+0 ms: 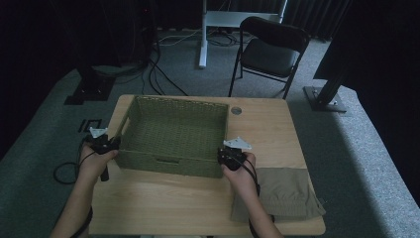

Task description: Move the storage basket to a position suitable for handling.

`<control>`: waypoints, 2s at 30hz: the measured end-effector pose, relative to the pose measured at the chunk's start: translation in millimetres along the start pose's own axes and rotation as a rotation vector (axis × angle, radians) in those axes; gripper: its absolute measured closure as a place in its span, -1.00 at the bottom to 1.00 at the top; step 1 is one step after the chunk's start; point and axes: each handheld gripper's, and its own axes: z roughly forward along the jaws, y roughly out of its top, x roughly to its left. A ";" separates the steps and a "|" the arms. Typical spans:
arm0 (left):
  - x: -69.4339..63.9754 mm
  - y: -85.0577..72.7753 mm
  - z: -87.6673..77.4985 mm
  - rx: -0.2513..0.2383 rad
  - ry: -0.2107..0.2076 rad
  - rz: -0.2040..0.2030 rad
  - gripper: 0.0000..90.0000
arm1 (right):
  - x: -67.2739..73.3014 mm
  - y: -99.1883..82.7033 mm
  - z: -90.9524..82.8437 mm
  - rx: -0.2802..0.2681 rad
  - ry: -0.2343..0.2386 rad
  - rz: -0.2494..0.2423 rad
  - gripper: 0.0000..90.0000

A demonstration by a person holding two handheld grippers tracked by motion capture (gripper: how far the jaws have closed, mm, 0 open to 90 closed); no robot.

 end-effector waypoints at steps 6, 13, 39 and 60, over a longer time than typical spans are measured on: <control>-2.7 -12.0 -14.0 -0.012 -0.015 -0.015 0.87 | -5.3 0.2 0.2 0.004 0.000 0.004 0.66; -5.0 -20.8 -27.3 -0.004 -0.002 0.000 0.87 | -3.9 -0.1 -1.0 0.013 -0.009 -0.019 0.72; 14.7 -39.0 -54.5 -0.001 -0.020 -0.021 0.87 | 21.9 -14.7 -20.2 0.019 0.025 0.005 0.71; 15.3 -36.1 -54.2 -0.019 -0.156 0.039 -0.38 | 7.4 -4.8 -18.7 0.005 0.225 -0.018 -0.22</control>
